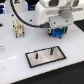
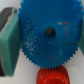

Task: Insert the blue gear onto the right peg, followed by the red gear

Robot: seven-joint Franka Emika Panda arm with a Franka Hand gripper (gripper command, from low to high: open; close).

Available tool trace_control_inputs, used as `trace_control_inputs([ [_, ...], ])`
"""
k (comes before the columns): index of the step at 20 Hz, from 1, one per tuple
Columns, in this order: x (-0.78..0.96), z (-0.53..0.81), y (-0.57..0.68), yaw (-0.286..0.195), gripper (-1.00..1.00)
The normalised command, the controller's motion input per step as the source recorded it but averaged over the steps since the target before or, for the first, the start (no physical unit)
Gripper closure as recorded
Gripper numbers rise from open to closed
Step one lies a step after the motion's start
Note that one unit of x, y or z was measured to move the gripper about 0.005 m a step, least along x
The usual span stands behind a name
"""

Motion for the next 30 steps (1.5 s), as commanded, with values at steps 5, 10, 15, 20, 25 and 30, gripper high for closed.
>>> trace_control_inputs([
  [5,0.21,0.39,0.0,0.0,1.0],
  [10,0.4,0.51,-0.05,0.0,1.0],
  [15,0.48,0.54,-0.09,0.0,1.0],
  [20,0.6,0.44,-0.25,0.0,1.0],
  [25,0.65,0.37,-0.28,0.0,1.0],
  [30,0.68,0.23,-0.31,0.0,1.0],
])
